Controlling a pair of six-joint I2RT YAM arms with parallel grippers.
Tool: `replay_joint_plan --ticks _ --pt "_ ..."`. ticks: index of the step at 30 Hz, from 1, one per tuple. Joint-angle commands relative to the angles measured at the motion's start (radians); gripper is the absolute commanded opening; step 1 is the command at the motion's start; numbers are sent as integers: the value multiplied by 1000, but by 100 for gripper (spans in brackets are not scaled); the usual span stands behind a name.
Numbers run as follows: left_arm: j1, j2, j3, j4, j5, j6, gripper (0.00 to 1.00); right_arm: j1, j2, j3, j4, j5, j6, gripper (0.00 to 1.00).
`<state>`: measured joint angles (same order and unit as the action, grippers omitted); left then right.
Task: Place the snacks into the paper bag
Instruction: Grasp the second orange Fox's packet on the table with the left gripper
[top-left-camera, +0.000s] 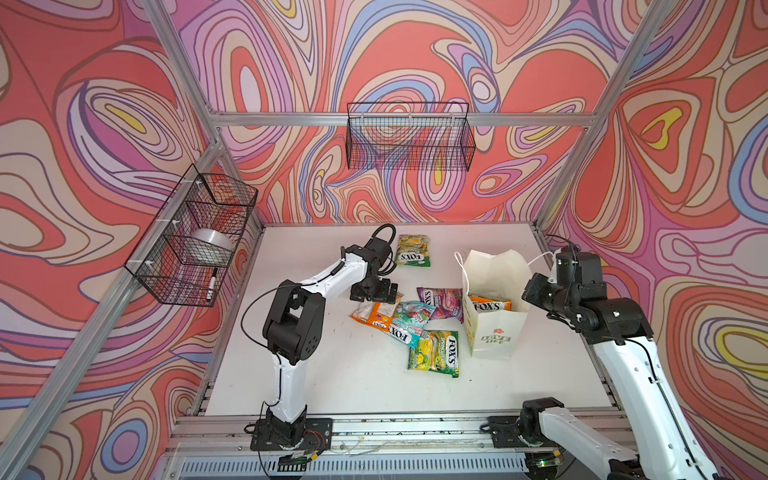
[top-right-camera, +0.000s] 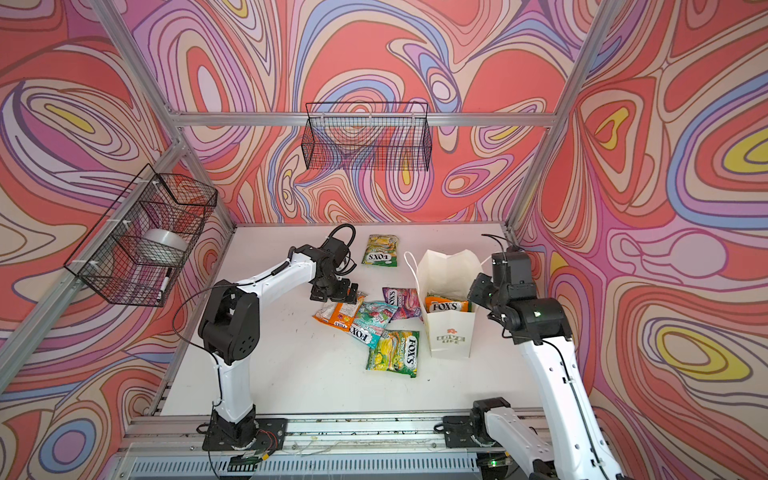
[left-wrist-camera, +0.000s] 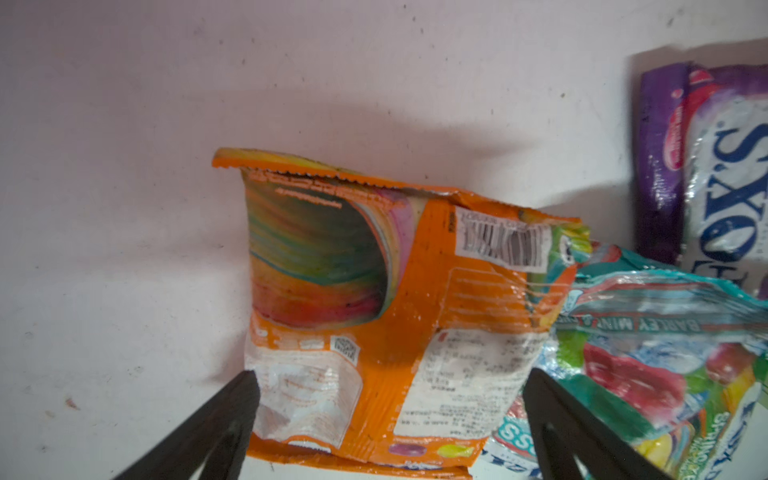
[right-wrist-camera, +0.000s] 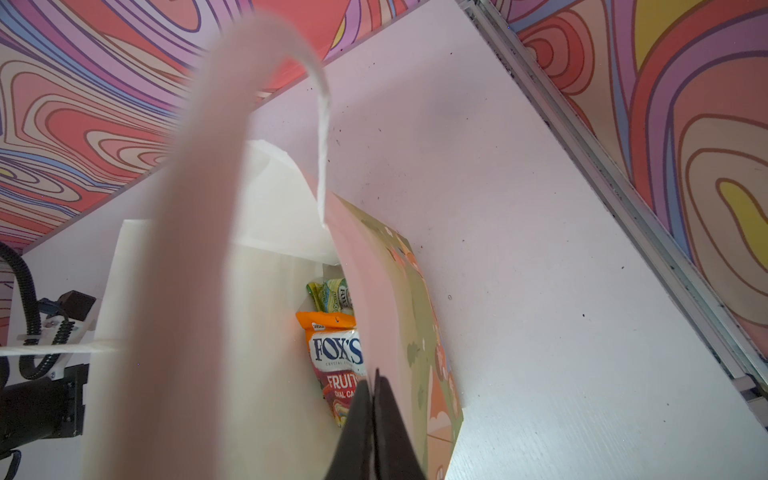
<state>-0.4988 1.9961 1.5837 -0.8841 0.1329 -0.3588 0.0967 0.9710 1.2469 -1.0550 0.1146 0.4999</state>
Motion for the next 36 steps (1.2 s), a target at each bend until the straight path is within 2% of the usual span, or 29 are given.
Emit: replay_joint_plan --ticks 1,10,15,23,31,36 --pt "-6 28 -7 -12 0 6 100 -3 -12 25 39 11 5 0" --pt "-6 66 -26 9 -58 -30 100 -4 1 31 52 22 -3 0" --pt "-6 77 -44 24 -88 -47 94 -4 4 36 54 39 -14 0" --pt "-6 90 -42 30 -87 -91 63 -4 -4 25 62 43 -13 0" --pt "-6 6 -34 32 -130 -139 33 -4 -15 37 59 68 -25 0" --pt "-4 -72 -25 30 -171 -176 24 -4 -17 43 61 69 -31 0"
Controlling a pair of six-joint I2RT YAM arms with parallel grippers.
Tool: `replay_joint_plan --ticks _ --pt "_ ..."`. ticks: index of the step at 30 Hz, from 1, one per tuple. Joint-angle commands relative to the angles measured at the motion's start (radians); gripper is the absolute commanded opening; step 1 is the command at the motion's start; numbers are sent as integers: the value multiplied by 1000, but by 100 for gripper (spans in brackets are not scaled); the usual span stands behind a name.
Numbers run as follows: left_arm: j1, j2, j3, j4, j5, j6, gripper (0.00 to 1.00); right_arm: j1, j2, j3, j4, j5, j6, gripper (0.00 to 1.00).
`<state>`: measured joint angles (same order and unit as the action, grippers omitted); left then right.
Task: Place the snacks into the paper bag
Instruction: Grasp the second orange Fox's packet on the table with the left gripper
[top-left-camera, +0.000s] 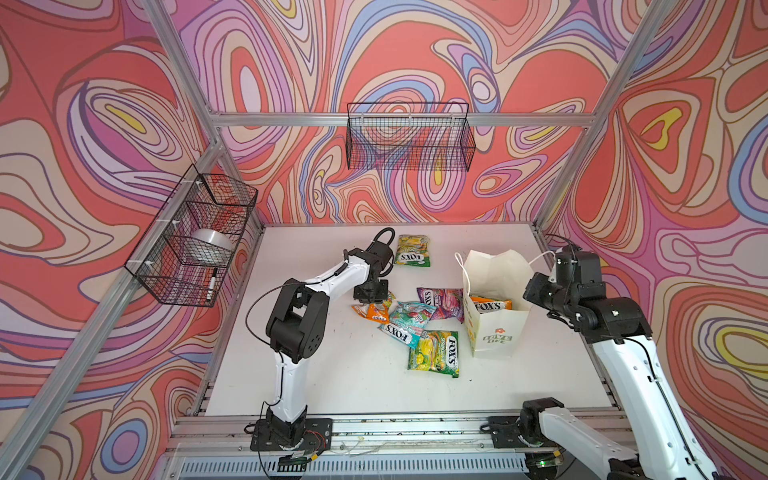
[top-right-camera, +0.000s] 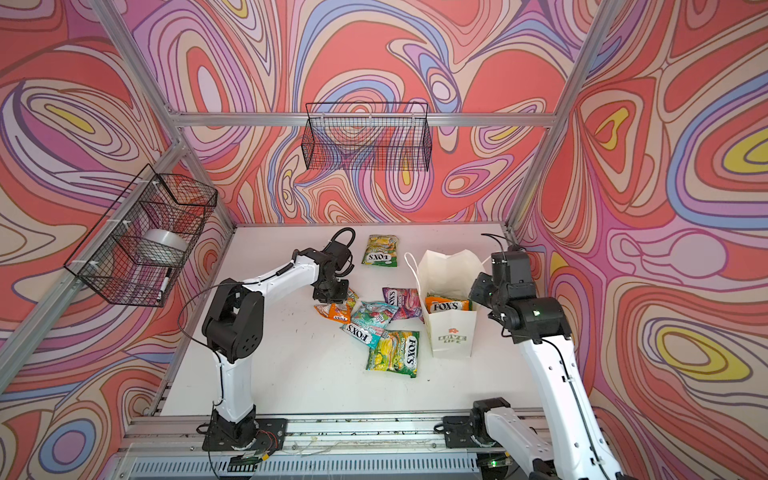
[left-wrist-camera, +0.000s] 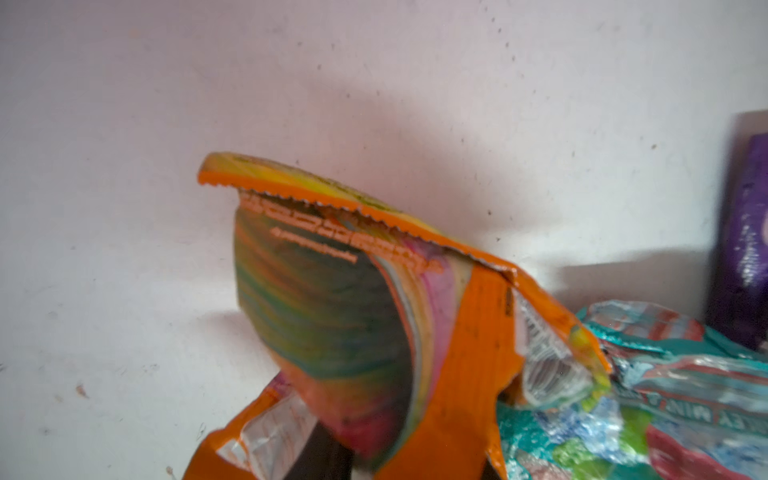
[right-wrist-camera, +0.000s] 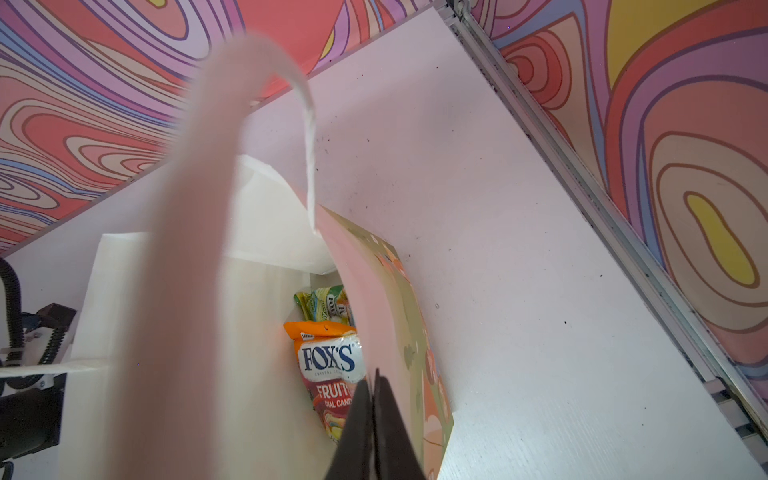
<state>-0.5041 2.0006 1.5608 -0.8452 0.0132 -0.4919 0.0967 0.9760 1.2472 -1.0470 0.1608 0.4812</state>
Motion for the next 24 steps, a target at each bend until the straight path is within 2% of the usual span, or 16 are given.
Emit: replay_joint_plan --ticks 1,11,18,24 --pt "1 -94 -1 -10 -59 -51 22 -3 -23 47 53 22 -12 0" --pt "1 -260 4 -6 -36 -108 19 -5 -44 60 58 24 -18 0" --pt "1 -378 79 -37 -4 -118 18 -3 -44 51 67 22 -7 0" --pt "-6 -434 168 -62 68 -132 18 -5 -53 40 67 20 1 0"
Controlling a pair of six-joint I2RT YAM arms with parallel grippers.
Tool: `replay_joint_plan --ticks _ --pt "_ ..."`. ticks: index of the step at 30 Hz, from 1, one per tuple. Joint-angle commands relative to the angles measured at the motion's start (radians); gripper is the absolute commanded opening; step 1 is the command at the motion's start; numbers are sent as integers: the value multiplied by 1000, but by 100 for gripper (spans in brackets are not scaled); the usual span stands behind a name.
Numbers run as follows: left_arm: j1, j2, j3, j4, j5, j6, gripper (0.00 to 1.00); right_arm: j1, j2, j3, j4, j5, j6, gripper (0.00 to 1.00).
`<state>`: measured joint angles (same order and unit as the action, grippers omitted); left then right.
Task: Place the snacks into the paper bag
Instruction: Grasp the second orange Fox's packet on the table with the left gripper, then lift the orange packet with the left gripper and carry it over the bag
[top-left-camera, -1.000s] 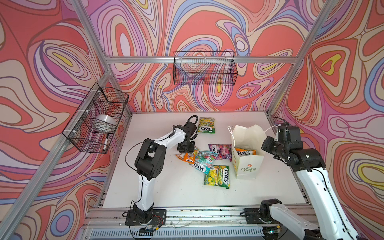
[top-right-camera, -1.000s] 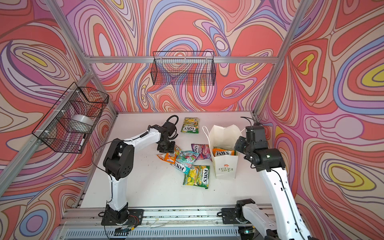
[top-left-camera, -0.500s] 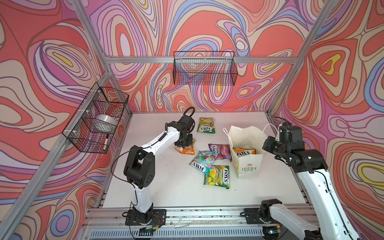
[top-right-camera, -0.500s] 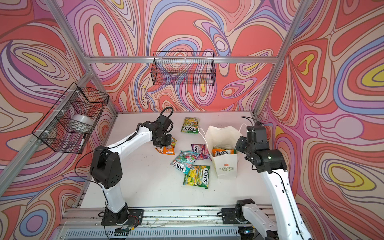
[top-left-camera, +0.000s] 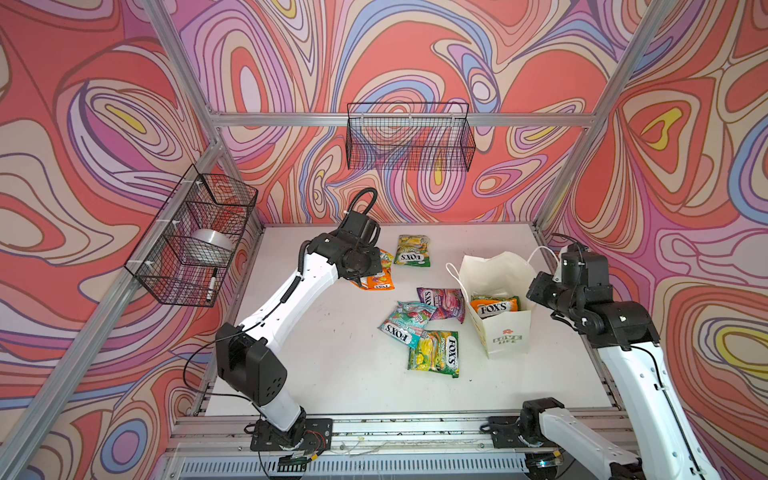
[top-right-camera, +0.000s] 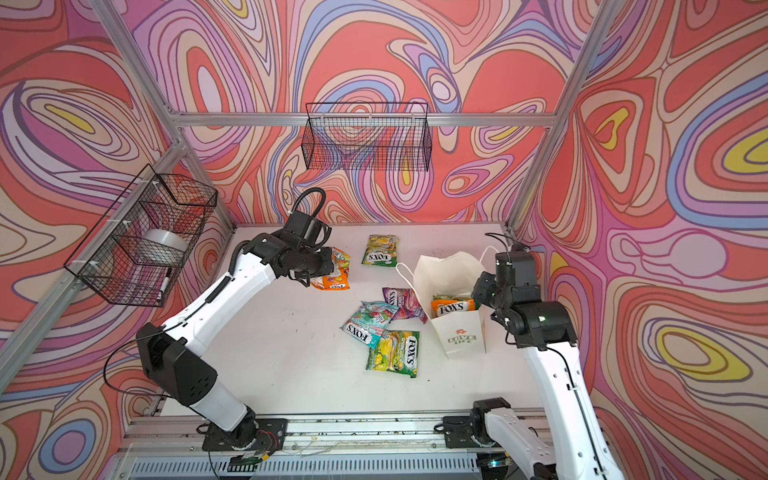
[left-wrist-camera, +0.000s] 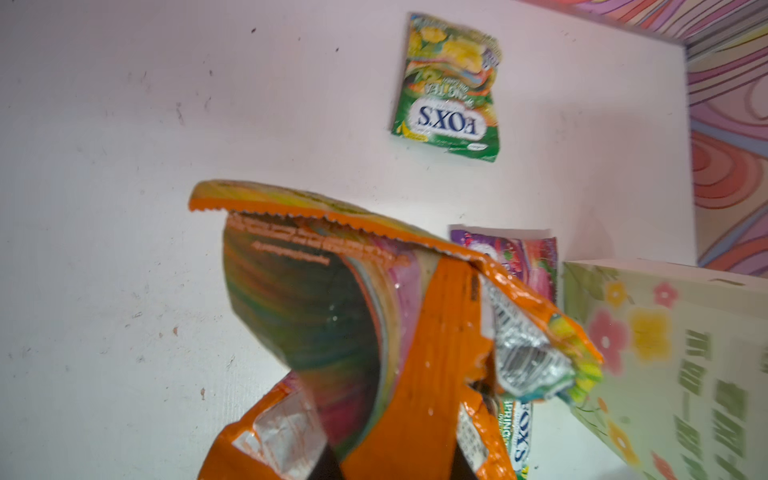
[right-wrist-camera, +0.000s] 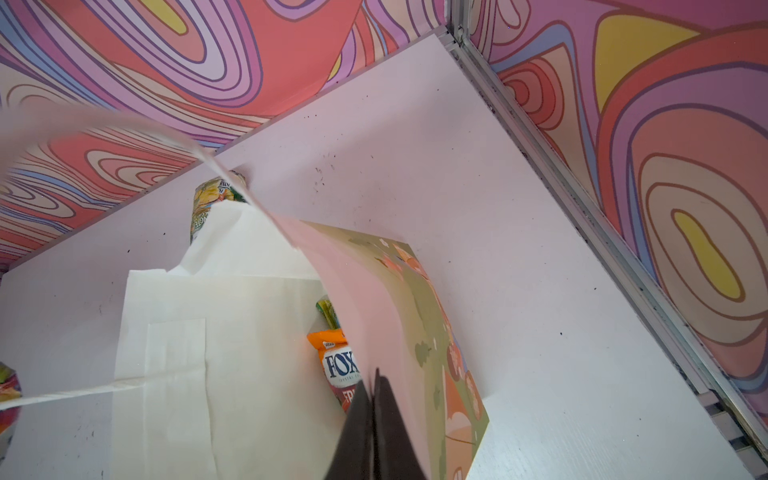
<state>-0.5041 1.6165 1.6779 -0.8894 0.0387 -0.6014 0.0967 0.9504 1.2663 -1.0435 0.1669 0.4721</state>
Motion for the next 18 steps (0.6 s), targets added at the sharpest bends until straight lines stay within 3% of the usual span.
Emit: replay_joint_plan --ticks 1,11,18 --pt "-12 -58 66 -20 50 -24 18 -4 -30 18 65 15 13 0" --pt "-147 -47 368 -81 5 13 19 -4 -41 12 57 29 10 0" --pt "-290 76 624 -72 31 30 19 -4 -39 12 63 30 2 0"
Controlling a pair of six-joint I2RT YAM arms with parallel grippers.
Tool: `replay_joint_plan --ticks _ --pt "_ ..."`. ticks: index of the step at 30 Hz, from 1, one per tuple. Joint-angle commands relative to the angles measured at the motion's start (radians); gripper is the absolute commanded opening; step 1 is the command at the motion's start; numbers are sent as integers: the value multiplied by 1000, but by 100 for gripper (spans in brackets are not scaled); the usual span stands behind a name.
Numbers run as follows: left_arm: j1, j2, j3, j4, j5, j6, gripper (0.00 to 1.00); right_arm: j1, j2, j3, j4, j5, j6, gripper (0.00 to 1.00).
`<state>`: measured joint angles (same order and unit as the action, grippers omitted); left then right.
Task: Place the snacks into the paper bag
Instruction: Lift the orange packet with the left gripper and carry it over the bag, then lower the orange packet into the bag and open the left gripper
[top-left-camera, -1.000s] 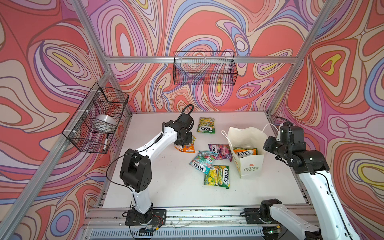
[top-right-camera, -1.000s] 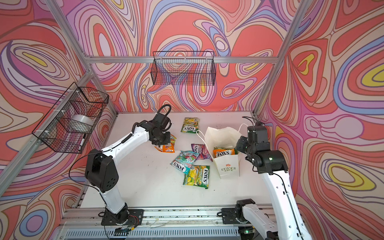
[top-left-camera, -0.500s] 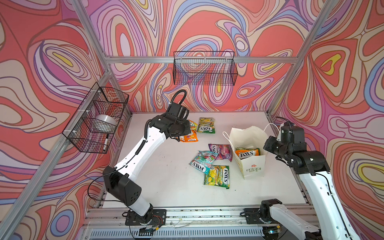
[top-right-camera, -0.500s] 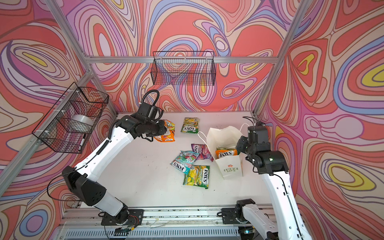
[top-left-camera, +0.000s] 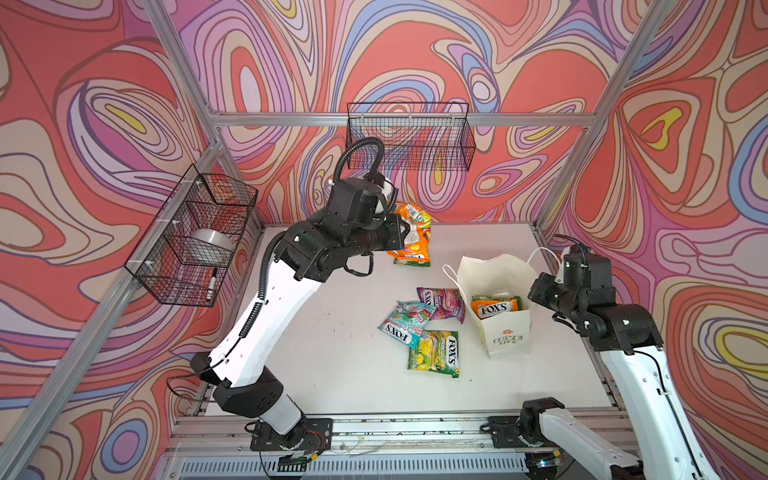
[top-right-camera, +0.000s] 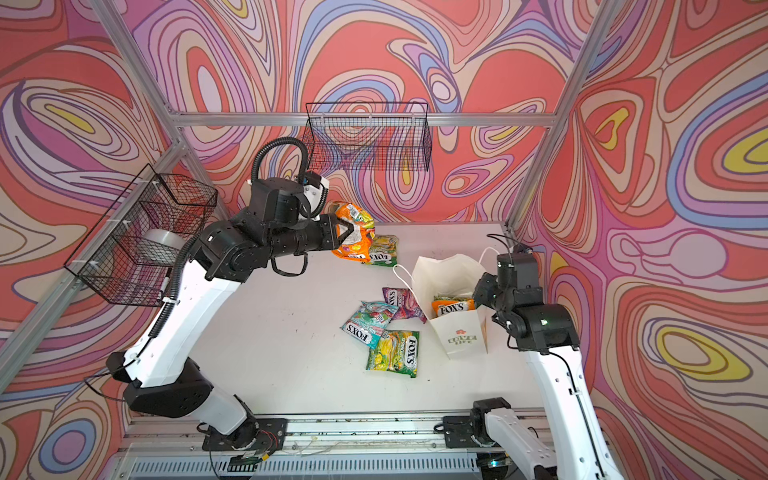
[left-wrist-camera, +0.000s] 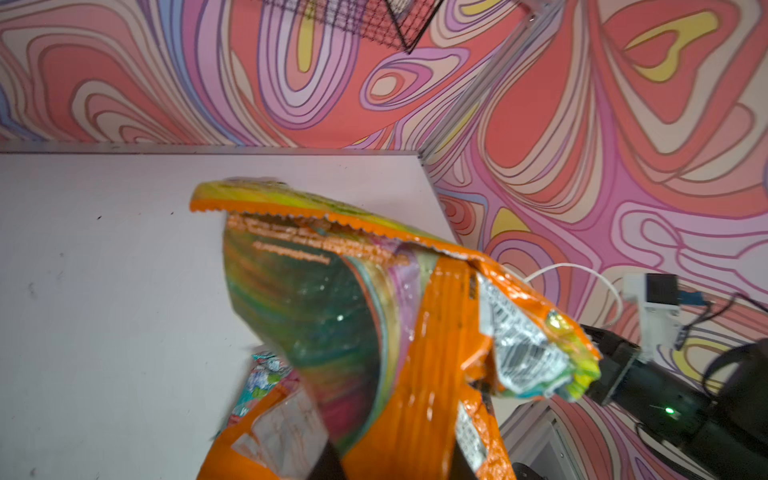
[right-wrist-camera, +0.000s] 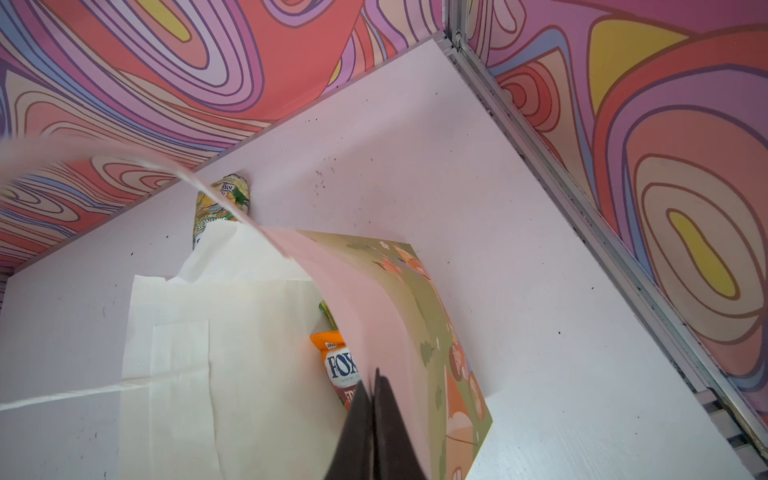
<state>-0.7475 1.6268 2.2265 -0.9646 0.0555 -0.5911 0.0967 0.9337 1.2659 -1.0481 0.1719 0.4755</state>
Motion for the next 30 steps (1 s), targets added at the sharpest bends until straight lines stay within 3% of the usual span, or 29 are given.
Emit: replay_joint_plan --ticks 1,8,19,30 --pt "-67 94 110 8 26 23 19 -5 -24 10 69 24 -3 0" --pt "-206 347 381 17 129 14 19 -4 -28 -16 75 4 9 0" --pt "-271 535 383 110 217 -38 19 -3 -45 -49 91 -25 33 0" --pt "-271 609 350 113 156 -29 20 -4 -58 -57 83 -34 44 0"
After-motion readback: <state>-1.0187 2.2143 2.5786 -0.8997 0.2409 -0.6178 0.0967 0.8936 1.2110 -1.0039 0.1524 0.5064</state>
